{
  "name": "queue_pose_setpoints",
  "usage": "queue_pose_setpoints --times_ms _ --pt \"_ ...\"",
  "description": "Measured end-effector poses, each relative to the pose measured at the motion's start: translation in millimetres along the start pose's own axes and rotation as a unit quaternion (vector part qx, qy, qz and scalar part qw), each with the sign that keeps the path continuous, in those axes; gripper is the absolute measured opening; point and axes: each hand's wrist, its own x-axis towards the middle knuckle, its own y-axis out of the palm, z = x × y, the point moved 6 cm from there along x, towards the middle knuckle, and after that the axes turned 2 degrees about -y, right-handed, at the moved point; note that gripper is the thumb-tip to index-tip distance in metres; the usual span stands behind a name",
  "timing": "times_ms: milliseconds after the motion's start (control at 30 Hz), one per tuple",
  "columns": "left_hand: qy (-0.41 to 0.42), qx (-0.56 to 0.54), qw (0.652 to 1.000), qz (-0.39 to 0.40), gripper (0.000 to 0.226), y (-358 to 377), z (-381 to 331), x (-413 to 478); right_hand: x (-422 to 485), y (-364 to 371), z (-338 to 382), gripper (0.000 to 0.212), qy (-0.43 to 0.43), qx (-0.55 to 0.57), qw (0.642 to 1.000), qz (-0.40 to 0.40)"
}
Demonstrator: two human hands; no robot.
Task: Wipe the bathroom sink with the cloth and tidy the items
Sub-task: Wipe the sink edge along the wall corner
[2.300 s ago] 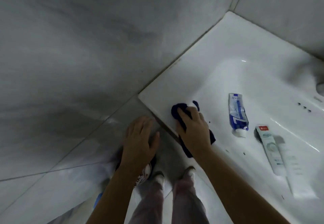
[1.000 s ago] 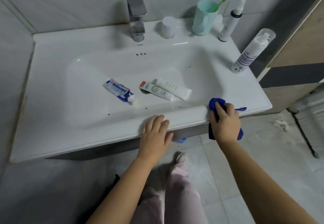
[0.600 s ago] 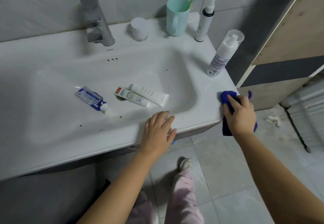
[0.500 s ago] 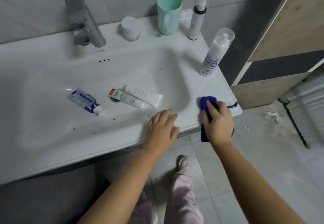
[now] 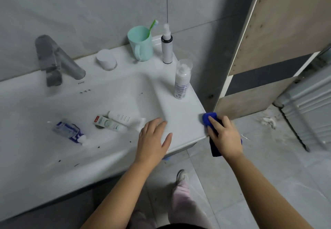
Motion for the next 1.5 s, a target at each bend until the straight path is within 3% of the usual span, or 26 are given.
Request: queue_pose_setpoints --times_ms 100,167,300,500,700,900,1233,1500 --pt "-0.010 -0.025 0.999 -0.019 0.048 -15 -17 34 5 -17 -20 0.031 0.128 0.063 0.988 -0.056" --pt "-0.043 -0.051 0.997 -0.030 0.049 -22 -27 55 17 -31 -23 0.032 0.152 0.093 0.982 -0.068" --pt "-0.119 -0.134 0.983 -0.045 0.060 -25 -45 87 50 -59 -4 0.032 0.102 0.127 0.984 -0.068" --pt "-0.157 -0.200 0.964 -0.080 0.070 -19 -65 128 81 -81 5 0.033 0.059 0.166 0.983 -0.055" --pt "-0.178 -0.234 0.952 -0.088 0.049 -15 -61 145 99 -90 2 0.033 0.040 0.192 0.979 -0.051" --pt "-0.208 -0.281 0.929 -0.118 0.043 -41 -45 133 115 -88 24 0.032 0.004 0.233 0.972 -0.037" --pt "-0.266 -0.230 0.911 -0.213 0.049 -142 39 65 137 -45 136 0.029 -0.133 0.249 0.958 0.051" --pt "-0.321 -0.245 0.868 -0.289 0.046 -225 150 -8 120 3 273 0.034 -0.253 0.237 0.929 0.132"
